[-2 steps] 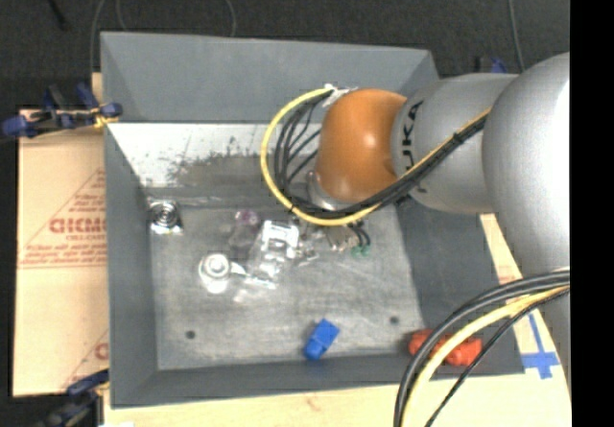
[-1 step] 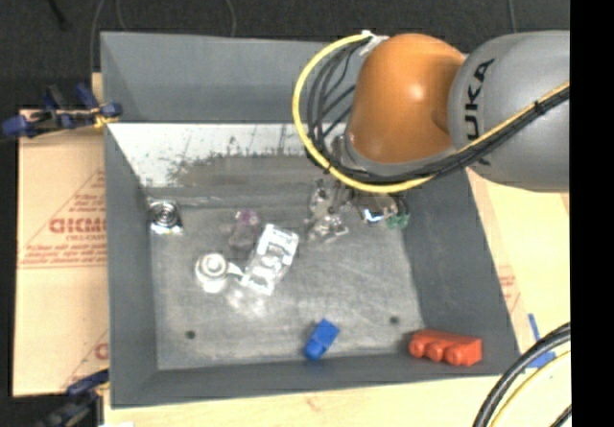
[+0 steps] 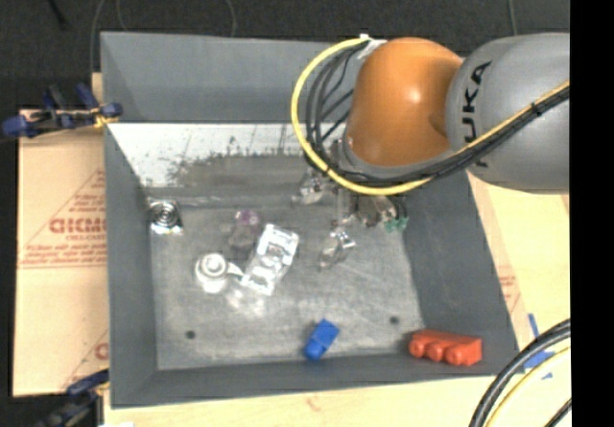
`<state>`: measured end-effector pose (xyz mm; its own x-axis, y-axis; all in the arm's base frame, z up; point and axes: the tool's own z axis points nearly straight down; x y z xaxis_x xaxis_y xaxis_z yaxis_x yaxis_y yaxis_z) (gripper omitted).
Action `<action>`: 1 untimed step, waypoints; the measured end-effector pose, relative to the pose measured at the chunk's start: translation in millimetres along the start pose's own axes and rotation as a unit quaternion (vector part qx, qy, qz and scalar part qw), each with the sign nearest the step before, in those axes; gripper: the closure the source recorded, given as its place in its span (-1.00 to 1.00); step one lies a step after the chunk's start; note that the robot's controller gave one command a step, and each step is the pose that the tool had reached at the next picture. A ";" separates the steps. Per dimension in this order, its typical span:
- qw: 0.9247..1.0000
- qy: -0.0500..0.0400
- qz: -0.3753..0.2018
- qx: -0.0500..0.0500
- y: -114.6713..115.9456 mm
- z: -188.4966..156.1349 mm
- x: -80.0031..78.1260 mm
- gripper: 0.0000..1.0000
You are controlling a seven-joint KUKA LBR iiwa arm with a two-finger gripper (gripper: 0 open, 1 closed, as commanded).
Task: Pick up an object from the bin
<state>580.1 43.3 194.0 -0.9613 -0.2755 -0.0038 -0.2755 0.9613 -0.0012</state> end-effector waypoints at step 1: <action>1.000 -0.003 -0.027 0.001 31.5 102.3 -21.5 -1.00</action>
Offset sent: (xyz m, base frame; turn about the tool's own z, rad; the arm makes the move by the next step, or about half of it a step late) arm 0.0106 0.0428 -0.1228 -0.0575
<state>592.5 79.4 91.7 -0.9450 -0.3268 -0.0104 -0.3268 0.9451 -0.0034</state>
